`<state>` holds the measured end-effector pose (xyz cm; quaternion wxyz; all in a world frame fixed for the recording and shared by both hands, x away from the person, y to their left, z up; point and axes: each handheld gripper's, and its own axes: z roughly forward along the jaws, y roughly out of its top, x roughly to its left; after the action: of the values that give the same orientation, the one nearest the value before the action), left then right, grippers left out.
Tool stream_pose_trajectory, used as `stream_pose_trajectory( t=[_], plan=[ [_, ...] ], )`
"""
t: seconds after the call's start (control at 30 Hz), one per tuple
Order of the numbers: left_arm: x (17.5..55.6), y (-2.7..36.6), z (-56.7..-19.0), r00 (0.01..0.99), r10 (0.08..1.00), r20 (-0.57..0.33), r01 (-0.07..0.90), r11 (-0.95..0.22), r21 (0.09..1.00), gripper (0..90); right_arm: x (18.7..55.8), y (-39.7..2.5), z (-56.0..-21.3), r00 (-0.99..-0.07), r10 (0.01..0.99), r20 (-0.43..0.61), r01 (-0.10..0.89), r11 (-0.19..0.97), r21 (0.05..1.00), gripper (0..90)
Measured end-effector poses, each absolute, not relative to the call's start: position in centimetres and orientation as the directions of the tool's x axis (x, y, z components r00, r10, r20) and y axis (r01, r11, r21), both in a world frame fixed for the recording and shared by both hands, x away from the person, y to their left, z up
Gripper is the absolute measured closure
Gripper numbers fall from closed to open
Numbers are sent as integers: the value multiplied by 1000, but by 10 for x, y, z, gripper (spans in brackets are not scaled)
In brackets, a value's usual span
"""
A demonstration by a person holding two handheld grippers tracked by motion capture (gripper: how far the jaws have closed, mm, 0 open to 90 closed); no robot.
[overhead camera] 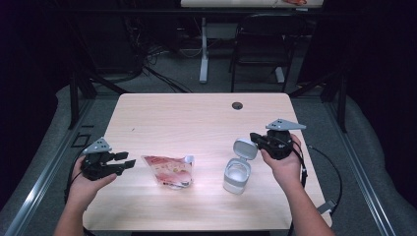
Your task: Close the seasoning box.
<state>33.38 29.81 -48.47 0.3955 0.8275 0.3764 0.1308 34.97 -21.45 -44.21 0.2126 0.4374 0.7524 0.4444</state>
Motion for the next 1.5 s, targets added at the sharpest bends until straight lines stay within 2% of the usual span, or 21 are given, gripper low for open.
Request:
stream_pose_trajectory(
  t=[0.77,1.5],
  plan=[
    [334,299,-485,682,726,-82,522,-405,750,523,334,-207,-443,-562,825,65,447,237,862,900],
    [335,300,-487,678,730,-85,527,-403,748,522,302,-191,-455,-627,777,50,415,279,866,900]
  ],
)
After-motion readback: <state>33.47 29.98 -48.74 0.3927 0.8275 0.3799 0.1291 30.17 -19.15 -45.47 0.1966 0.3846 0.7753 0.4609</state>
